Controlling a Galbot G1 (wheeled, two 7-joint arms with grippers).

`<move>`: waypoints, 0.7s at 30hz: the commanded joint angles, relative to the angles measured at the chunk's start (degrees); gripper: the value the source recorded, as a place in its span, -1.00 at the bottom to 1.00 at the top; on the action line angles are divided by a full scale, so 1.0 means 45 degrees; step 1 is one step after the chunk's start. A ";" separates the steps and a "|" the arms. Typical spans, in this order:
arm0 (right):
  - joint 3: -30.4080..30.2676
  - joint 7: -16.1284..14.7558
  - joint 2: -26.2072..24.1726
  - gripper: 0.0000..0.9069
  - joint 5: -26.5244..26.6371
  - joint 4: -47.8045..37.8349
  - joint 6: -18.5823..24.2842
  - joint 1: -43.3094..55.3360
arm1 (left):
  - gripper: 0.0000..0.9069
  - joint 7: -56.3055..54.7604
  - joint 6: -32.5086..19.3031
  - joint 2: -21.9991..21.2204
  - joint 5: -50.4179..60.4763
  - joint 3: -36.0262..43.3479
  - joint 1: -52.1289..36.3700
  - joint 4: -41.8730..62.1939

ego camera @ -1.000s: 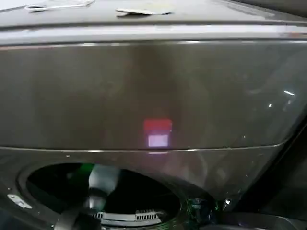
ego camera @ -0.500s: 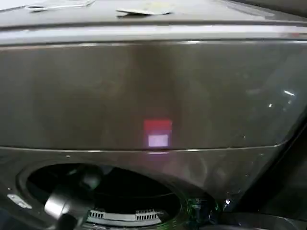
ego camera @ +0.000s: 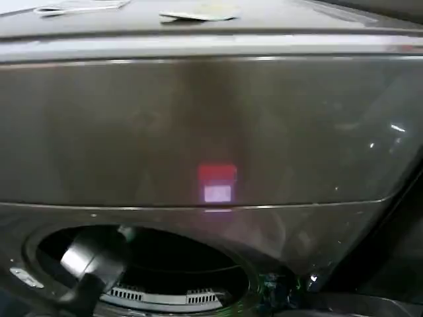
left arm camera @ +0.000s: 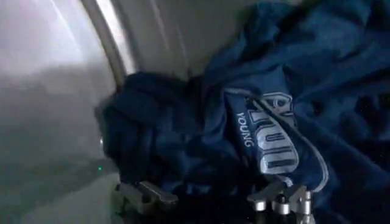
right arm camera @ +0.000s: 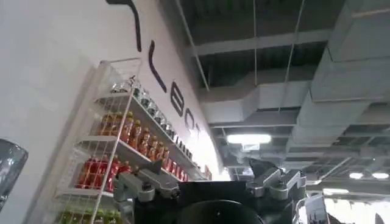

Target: Grasp the clothes from the dryer.

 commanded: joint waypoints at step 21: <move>-0.0093 -0.0013 0.0181 1.00 -0.0050 0.0027 0.0073 0.0054 | -1.00 0.0317 0.0171 -0.0500 -0.0047 0.1509 -0.0194 0.1332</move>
